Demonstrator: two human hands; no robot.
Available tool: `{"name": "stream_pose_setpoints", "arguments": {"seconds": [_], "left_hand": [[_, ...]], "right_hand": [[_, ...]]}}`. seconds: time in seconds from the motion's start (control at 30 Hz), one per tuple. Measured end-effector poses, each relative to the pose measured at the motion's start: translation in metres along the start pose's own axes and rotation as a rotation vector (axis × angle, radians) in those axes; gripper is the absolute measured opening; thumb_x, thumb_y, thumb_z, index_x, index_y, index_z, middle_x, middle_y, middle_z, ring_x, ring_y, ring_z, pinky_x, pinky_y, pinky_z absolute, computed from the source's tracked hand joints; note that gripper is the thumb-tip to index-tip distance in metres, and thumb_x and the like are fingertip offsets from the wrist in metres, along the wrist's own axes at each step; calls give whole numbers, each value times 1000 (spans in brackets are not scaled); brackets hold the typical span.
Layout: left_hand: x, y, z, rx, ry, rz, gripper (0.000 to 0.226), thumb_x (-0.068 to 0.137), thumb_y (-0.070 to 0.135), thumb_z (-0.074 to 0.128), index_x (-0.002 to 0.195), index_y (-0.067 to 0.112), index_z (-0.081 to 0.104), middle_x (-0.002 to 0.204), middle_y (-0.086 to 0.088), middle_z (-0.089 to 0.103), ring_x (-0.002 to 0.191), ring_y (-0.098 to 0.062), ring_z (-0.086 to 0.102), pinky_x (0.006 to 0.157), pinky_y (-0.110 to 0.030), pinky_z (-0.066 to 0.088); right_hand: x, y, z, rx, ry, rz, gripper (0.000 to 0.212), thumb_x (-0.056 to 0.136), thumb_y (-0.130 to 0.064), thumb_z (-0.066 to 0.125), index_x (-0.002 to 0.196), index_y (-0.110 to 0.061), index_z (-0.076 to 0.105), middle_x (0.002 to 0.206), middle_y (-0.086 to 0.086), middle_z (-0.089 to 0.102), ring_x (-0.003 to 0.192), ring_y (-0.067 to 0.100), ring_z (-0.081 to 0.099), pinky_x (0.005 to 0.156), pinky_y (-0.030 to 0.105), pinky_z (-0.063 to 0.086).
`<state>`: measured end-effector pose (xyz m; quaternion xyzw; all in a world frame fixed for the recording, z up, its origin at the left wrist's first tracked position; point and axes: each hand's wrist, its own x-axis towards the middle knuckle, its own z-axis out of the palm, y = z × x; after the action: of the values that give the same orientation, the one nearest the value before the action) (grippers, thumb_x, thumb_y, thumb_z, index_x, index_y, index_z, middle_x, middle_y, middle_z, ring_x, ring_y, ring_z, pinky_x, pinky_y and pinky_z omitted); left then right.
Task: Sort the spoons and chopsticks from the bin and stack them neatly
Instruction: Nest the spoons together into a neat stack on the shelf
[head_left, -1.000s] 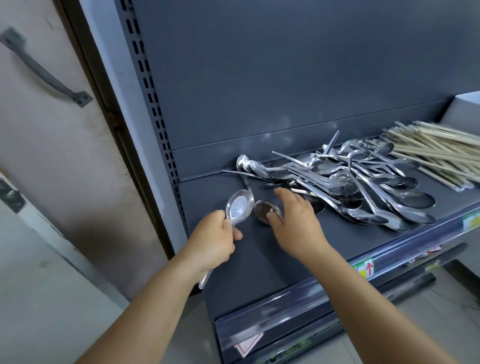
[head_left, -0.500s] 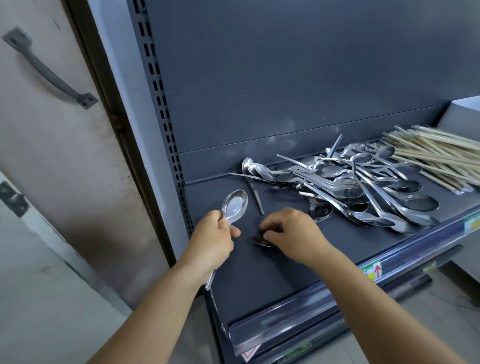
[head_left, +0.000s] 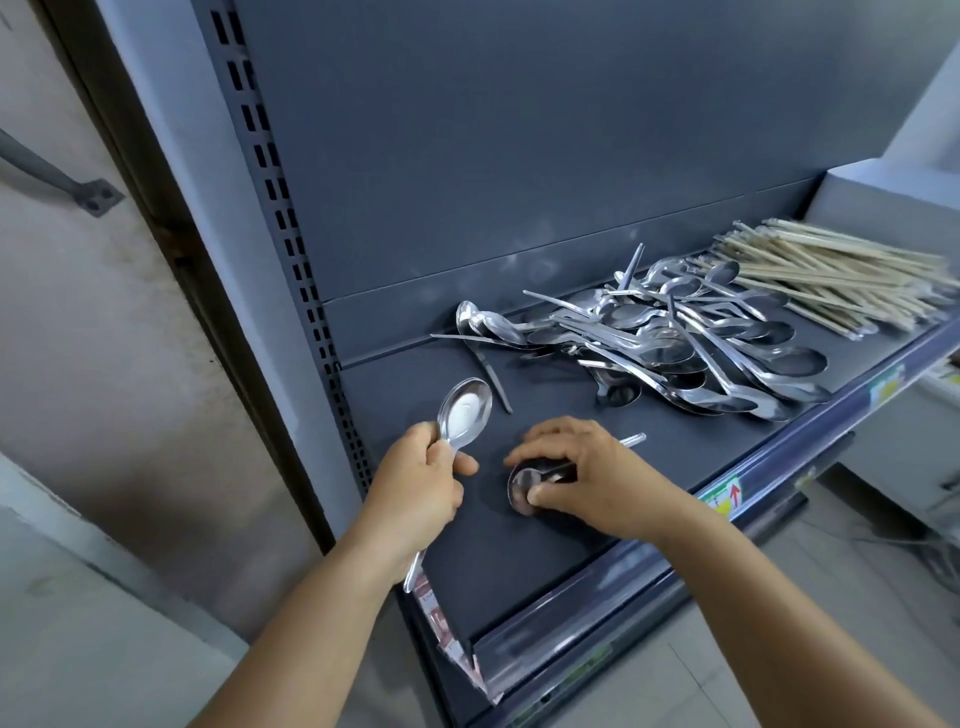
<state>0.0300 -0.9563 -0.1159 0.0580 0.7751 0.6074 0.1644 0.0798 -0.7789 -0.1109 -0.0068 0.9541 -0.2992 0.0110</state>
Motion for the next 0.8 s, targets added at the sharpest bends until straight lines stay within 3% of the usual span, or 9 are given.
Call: {"name": "stream_pose_setpoints", "arguments": {"seconds": [0.1,0.2,0.3,0.37,0.47,0.6,0.73,0.8], "left_hand": [[-1,-1,0,-29,-24,4,26,98,9,31,99,16,56,80,0,61,46,-9,39,45,-22,34],[-1,-1,0,-46,-41,29,27,98,10,32,99,20,57,81,1,62,46,-6,43,45,-20,37],[1,3,2,-105,-28,53,26,100,12,33,108,19,57,83,1,65,54,-5,54,52,-19,47],[3,9,5,-189,-11,54,24,101,12,34,110,17,56,85,-2,66,59,-6,62,59,-22,54],[1,22,8,-344,-49,31,25,102,10,33,110,14,57,90,-6,70,68,-12,70,63,-26,59],[-2,32,10,-396,-83,22,26,102,11,33,109,18,58,93,-6,71,66,-14,71,55,-24,55],[5,28,7,-300,8,4,27,101,12,33,105,18,59,77,-2,55,49,-10,43,45,-21,39],[10,25,3,-269,45,-17,28,100,12,31,103,18,59,79,-2,57,49,-9,36,44,-21,34]], "right_hand": [[0,-1,2,35,117,11,17,78,-18,71,86,-32,72,90,-14,56,95,5,52,88,19,37],[4,-8,2,194,373,80,17,81,-16,69,76,-32,71,80,-11,57,75,-3,54,70,9,37],[12,-22,1,410,530,128,14,81,-16,66,77,-28,70,75,-5,68,68,7,61,67,19,48],[20,-32,1,527,569,166,10,79,-17,67,74,-25,64,66,-7,68,59,6,58,60,22,46],[32,-41,6,662,562,243,20,79,-20,69,66,-21,55,55,-9,58,51,6,48,57,26,41],[44,-47,19,789,485,322,23,78,-25,71,65,-16,54,59,-4,57,58,11,54,62,39,56],[54,-44,22,529,362,315,29,78,-40,68,65,-21,50,51,-14,56,51,1,48,53,19,37],[62,-41,17,406,365,245,23,84,-43,60,73,-25,52,59,-17,61,61,-1,53,55,18,34]]}}
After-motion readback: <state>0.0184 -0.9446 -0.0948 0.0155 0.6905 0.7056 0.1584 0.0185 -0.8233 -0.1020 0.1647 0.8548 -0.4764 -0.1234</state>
